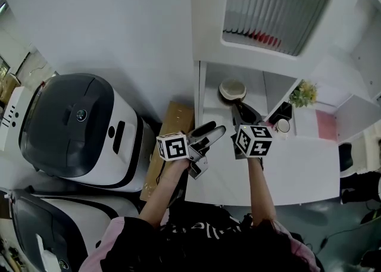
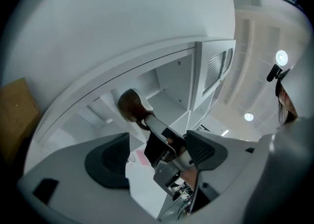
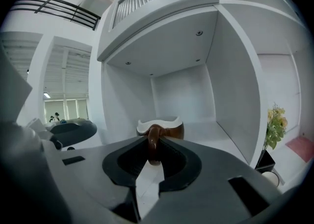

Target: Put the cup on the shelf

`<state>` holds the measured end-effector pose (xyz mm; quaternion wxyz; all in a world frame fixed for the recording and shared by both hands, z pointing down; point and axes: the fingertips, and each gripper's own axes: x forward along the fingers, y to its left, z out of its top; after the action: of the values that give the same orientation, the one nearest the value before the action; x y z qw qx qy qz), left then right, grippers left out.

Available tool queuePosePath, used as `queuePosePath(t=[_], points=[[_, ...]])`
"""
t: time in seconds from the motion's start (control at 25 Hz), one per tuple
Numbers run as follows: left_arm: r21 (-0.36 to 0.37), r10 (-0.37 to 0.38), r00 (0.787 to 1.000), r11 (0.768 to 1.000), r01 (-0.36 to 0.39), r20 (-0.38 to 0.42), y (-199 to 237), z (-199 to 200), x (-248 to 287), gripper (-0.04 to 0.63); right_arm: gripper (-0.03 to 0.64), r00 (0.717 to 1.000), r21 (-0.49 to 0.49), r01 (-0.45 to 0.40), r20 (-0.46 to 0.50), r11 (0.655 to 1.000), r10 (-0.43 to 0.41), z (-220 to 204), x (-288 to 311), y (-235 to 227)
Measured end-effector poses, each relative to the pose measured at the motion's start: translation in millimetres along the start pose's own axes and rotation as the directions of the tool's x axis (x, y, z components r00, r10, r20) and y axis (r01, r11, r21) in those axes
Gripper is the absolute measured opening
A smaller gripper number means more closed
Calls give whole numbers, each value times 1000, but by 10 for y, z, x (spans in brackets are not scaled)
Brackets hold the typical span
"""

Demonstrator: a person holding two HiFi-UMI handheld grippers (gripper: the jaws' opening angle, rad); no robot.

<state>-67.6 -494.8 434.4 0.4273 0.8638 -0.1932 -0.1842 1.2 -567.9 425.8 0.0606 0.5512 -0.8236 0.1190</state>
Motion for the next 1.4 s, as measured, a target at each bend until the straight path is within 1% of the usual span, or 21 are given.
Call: queuePosePath(t=[0.08,0.16,0.36,0.48,0.68,0.84,0.96,1.12,1.4], points=[[27,17,1000,1000,-16,-15,-17,-81,-69,360,83,1000,-24,6,-22,1000,-7,-38,80,-24],[33,15,1000,999,-15,-20,-75,-151,-130,360,83,999,-43,15,-37,999,-17,-65,141,-47],[34,36,999,999,-36,-21,-109,-298,-282,360,83,999,-47,30,-28,998,-32,-40,232,-101],[46,53,998,998,-51,-33,-127,-386,-325,360,83,999,-50,35,-24,998,-36,-19,291,-138],[79,56,997,995,-52,-48,-217,-465,-362,360,87,998,-70,50,-33,996,-53,-19,305,-196],[126,74,996,990,-67,-53,-274,-481,-416,360,159,999,-7,27,-39,1000,-27,-78,242,-228],[149,86,995,986,-78,-47,-312,-501,-462,360,163,999,26,21,-28,999,-20,-94,132,-242],[192,99,994,978,-87,-53,-385,-554,-495,360,161,1000,26,1,-13,1000,-1,-89,-84,-195],[266,97,994,961,-80,-48,-575,-661,-515,359,161,996,1,-88,-7,996,88,-178,-592,46]])
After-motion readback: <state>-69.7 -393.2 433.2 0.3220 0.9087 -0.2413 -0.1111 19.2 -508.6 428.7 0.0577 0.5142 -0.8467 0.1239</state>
